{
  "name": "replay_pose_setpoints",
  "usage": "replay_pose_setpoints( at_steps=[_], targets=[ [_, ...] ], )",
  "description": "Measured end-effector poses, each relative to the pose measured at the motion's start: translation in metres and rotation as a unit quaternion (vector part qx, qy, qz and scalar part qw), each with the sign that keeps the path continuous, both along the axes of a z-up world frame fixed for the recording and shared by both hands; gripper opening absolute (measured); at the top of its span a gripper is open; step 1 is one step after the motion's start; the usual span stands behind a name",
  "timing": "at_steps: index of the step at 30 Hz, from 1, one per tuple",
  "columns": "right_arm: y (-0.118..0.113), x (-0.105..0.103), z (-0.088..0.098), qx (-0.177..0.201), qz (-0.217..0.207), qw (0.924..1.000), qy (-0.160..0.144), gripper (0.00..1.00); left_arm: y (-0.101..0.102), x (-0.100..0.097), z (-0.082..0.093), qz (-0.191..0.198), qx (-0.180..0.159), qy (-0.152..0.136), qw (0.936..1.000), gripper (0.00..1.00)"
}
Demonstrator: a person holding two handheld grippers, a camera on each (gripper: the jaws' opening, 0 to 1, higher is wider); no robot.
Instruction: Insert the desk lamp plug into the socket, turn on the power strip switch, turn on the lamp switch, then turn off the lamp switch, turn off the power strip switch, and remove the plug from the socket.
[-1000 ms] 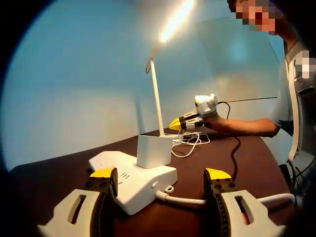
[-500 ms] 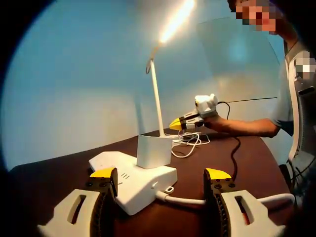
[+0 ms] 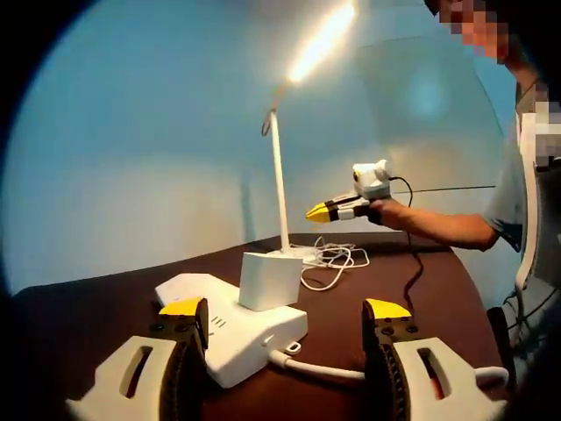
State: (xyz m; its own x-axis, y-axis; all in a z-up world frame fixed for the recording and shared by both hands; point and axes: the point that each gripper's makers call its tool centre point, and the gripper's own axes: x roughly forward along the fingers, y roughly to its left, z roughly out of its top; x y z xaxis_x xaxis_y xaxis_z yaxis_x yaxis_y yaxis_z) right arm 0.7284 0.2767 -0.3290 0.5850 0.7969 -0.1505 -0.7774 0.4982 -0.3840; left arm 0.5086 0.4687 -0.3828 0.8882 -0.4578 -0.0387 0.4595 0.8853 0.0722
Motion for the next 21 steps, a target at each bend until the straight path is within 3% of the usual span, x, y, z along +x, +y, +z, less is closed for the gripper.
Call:
replay_pose_setpoints(
  at_steps=[3,7,12,16,21],
  targets=[
    [-0.006,-0.006,0.007,0.012,0.004,0.9998,0.013,0.11,0.003,-0.006,0.005,0.009,0.004,0.0,1.0,0.71],
    [-0.008,-0.021,0.015,0.035,0.019,0.9981,0.047,0.16,0.003,-0.018,0.029,0.007,-0.026,-0.024,0.9993,0.7],
    [-0.015,-0.031,0.018,0.045,0.027,0.9956,0.078,0.22,0.012,-0.024,0.047,0.016,-0.028,-0.041,0.9986,0.72],
    [-0.02,-0.04,0.024,0.049,0.031,0.9945,0.087,0.26,0.017,-0.03,0.063,0.019,-0.032,-0.068,0.997,0.75],
    [-0.03,-0.051,0.032,0.058,0.032,0.9929,0.099,0.3,0.019,-0.034,0.068,0.021,-0.028,-0.072,0.9968,0.8]
  ],
)
